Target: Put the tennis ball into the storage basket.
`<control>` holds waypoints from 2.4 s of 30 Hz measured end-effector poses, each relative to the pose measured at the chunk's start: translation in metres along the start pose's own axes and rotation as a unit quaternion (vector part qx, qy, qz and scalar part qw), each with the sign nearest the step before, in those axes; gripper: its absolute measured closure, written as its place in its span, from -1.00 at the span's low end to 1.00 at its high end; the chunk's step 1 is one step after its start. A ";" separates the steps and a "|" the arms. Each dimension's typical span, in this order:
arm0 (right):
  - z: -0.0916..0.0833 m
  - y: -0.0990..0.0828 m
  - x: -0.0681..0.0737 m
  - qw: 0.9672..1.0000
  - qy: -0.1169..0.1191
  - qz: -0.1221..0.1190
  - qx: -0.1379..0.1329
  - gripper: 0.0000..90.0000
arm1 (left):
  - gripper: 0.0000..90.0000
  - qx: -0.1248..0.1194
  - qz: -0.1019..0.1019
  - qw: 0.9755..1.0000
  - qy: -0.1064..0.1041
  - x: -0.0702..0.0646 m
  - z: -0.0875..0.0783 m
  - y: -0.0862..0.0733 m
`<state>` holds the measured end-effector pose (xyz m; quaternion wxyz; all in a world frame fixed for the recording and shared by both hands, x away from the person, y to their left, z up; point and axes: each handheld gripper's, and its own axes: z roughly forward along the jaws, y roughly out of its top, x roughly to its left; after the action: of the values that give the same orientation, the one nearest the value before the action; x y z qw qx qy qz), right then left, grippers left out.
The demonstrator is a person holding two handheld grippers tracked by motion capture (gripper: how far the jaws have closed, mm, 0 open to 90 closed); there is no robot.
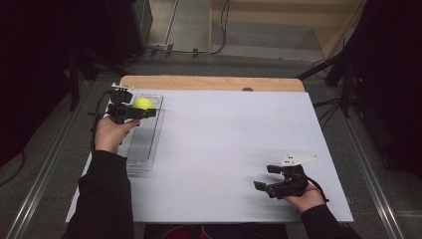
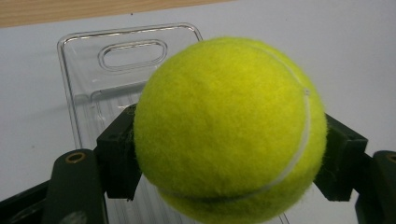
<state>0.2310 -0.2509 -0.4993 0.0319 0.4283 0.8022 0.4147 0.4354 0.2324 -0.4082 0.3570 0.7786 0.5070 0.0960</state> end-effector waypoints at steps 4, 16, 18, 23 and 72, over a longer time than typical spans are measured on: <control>0.000 0.000 0.000 1.000 0.000 0.001 0.000 -0.73 | -0.44 0.009 0.000 1.000 0.004 0.002 0.005 -0.002; 0.000 0.000 0.000 1.000 0.001 0.000 0.000 -0.73 | -0.45 0.032 -0.004 0.999 0.014 0.007 0.015 -0.007; 0.000 0.000 0.000 1.000 0.001 0.000 0.000 -0.73 | -0.45 0.033 -0.006 0.999 0.013 0.007 0.017 -0.008; 0.000 0.000 0.000 1.000 0.001 -0.001 0.000 -0.73 | -0.45 0.036 -0.002 0.999 0.018 0.006 0.018 -0.008; 0.003 0.003 0.004 1.000 0.007 -0.011 0.001 -0.73 | -0.54 0.009 0.037 0.995 -0.097 -0.054 -0.007 0.005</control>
<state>0.2316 -0.2448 -0.4978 0.0303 0.4167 0.8076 0.4162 0.4101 0.1885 -0.3884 0.3936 0.8056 0.4419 0.0280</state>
